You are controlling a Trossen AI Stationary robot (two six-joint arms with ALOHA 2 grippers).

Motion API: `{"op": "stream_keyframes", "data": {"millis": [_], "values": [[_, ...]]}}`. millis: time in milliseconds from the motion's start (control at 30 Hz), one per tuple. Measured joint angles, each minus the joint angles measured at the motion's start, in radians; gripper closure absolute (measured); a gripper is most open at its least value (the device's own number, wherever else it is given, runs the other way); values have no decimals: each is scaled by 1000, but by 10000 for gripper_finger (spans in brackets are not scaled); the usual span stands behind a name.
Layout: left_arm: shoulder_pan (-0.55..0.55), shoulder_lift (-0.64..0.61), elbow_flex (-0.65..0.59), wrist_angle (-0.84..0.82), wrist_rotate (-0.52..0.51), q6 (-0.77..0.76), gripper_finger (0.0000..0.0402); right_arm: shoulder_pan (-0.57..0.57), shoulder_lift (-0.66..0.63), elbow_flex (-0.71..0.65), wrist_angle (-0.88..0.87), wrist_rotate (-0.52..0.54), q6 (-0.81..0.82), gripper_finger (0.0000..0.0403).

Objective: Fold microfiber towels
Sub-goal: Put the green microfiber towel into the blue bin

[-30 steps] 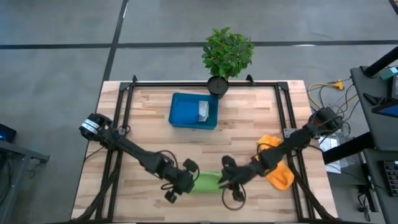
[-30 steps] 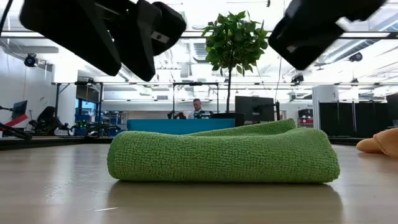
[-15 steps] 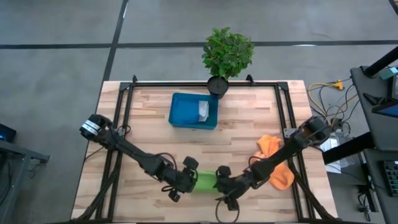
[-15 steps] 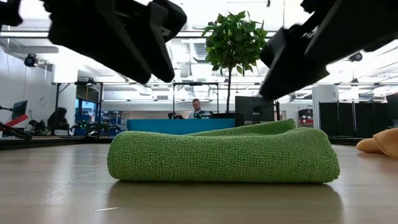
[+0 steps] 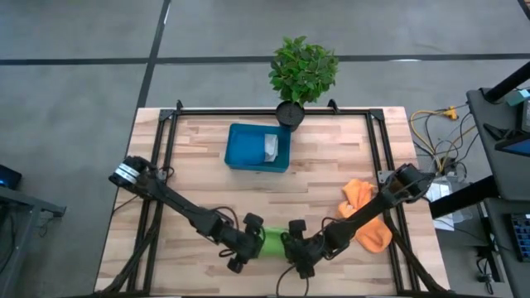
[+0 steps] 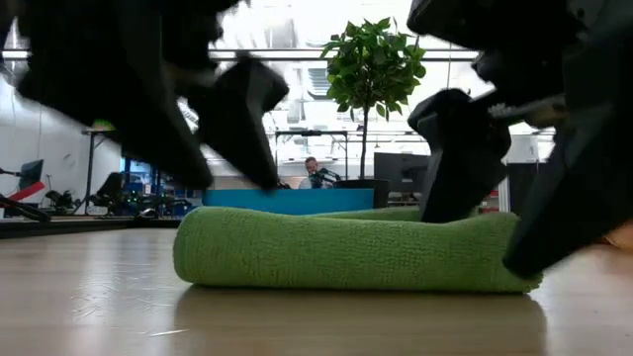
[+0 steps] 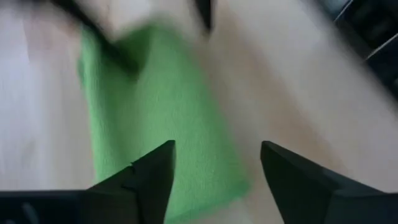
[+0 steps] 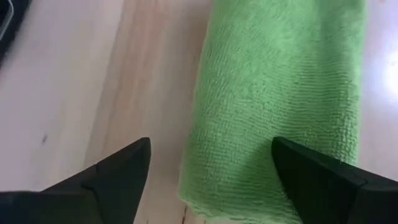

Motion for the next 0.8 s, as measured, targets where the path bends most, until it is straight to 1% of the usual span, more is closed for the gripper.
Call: {"op": "stream_keyframes", "data": {"millis": [67, 167, 367, 533, 600, 667, 733, 800], "values": [[0, 39, -2, 7, -11, -28, 161, 0, 10, -1, -5, -1, 0, 73], [-4, 92, -12, -6, -15, -50, 149, 1, 28, -1, -8, 0, 3, 74], [-8, 156, -5, -31, -24, -100, 148, 3, 48, -3, -25, 6, 35, 74], [-9, 171, -7, -36, -63, -166, 152, 12, 45, -6, -35, 79, 53, 76], [-10, 171, -8, -36, -80, -177, 166, 15, 48, -5, -39, 91, 54, 76], [-9, 172, -8, -36, -87, -180, 190, 19, 49, -5, -42, 105, 54, 79], [-9, 172, -8, -37, -99, -192, 223, 26, 49, -8, -44, 134, 54, 95], [-8, 173, -9, -39, -105, -220, 259, 31, 50, -9, -50, 157, 52, 122]]}}
